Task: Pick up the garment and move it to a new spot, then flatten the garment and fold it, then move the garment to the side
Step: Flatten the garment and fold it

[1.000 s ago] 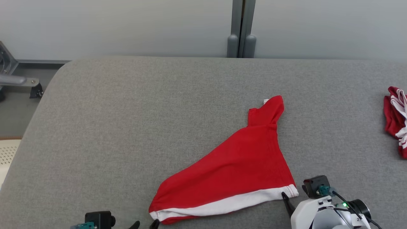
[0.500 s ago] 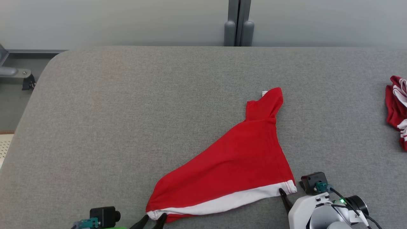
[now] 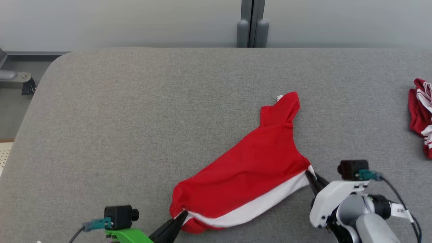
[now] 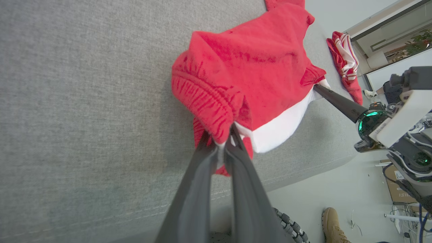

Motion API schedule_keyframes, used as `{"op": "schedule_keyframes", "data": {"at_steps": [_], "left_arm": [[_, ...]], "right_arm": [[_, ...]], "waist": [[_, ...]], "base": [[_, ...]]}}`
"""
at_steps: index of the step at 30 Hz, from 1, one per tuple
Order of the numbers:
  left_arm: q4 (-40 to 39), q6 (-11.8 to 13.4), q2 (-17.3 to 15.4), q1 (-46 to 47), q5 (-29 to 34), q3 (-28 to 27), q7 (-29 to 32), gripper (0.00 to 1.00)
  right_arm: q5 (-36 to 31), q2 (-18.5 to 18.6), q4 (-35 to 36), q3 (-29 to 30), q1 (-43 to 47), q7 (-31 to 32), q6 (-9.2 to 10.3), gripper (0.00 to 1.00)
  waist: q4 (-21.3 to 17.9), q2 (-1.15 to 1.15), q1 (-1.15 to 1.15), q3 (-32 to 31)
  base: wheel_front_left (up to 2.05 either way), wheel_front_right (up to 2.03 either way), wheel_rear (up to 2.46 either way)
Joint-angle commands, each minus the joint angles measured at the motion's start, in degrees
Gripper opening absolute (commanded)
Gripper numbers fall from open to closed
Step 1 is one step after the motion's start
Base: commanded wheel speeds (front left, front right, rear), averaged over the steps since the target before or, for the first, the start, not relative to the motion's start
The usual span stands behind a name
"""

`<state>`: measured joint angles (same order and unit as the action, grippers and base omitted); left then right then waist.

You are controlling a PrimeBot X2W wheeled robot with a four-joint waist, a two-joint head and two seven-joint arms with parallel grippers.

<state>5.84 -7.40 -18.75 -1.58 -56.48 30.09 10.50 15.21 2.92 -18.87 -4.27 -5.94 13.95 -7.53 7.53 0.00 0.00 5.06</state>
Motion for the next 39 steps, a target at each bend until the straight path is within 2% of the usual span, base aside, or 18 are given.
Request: {"op": "schedule_keyframes", "data": {"at_steps": [1, 4, 8, 11, 15, 19, 23, 26, 29, 33, 36, 39], "left_arm": [[-4.0, -0.2, -1.2, 0.9, -2.4, 0.1, -0.3, 0.0], [-13.3, -0.2, -4.5, 1.7, -5.3, -0.5, 0.2, 0.0], [-26.2, -0.1, -7.5, 3.5, -8.8, -2.7, 2.5, 0.0], [-35.8, 2.1, -9.0, 6.6, -12.1, -4.9, 5.7, 0.0], [-44.7, 5.8, -10.5, 13.0, -16.6, -8.1, 10.6, 0.0], [-47.1, 9.6, -11.2, 22.5, -22.7, -12.2, 15.2, 0.0], [-42.0, 11.9, -12.3, 34.6, -26.4, -14.4, 20.4, 0.0], [-33.0, 12.4, -11.7, 44.8, -24.9, -13.7, 22.9, 0.0], [-22.0, 11.3, -10.1, 54.8, -20.7, -11.9, 22.8, 0.0], [-4.7, 8.4, -6.0, 67.0, -13.4, -10.1, 17.7, 0.0], [7.3, 5.1, -2.7, 74.7, -8.5, -10.6, 9.6, 0.0], [15.8, 2.1, -1.0, 79.3, -4.4, -10.0, 2.2, 0.0]], "right_arm": [[2.9, 0.1, 3.5, 1.0, -0.8, -0.2, 0.09, 0.0], [8.1, 0.2, 13.0, 3.7, 0.2, 1.6, 0.09, 0.0], [16.1, 0.1, 30.2, 9.2, 0.9, 7.7, 0.08, 0.0], [21.3, 0.1, 42.1, 13.7, -1.2, 13.3, 0.06, 0.0], [26.5, 0.0, 50.7, 19.7, -7.1, 18.8, 0.05, 0.0], [27.0, 0.0, 52.8, 23.7, -17.1, 23.1, 0.05, 0.0], [20.9, 0.0, 48.0, 23.4, -30.8, 26.5, 0.06, 0.0], [16.0, 0.0, 39.6, 21.3, -41.8, 26.5, 0.06, 0.0], [11.4, 0.1, 29.3, 19.2, -51.8, 23.1, 0.06, 0.0], [7.1, 0.1, 12.7, 17.8, -64.5, 13.7, 0.07, 0.0], [6.0, 0.2, 0.1, 17.6, -72.8, 3.9, 0.1, 0.0], [7.4, 0.2, -10.3, 16.8, -78.0, -3.7, 0.11, 0.0]], "waist": [[-0.2, 0.0, 0.0, -1.1], [-0.6, 0.0, 0.0, -2.3], [-1.7, 0.0, 0.0, -2.8], [-3.1, 0.0, 0.0, -1.8], [-4.9, 0.0, 0.0, 1.4], [-6.4, 0.0, 0.0, 5.9], [-7.1, 0.0, 0.0, 11.1], [-7.2, 0.0, 0.0, 15.4], [-7.0, 0.0, 0.0, 19.4], [-7.1, 0.0, 0.0, 23.5], [-7.6, 0.0, 0.0, 25.6], [-8.2, 0.0, 0.0, 28.1]], "base": [[0.0, 0.0, 0.0], [0.0, 0.0, 0.0], [0.0, 0.0, 0.0], [0.0, 0.0, 0.0], [0.0, 0.0, 0.0], [0.0, 0.0, 0.0], [0.0, 0.0, 0.0], [0.0, 0.0, 0.0], [0.0, 0.0, 0.0], [0.0, 0.0, 0.0], [0.0, 0.0, 0.0], [0.0, 0.0, 0.0]]}}
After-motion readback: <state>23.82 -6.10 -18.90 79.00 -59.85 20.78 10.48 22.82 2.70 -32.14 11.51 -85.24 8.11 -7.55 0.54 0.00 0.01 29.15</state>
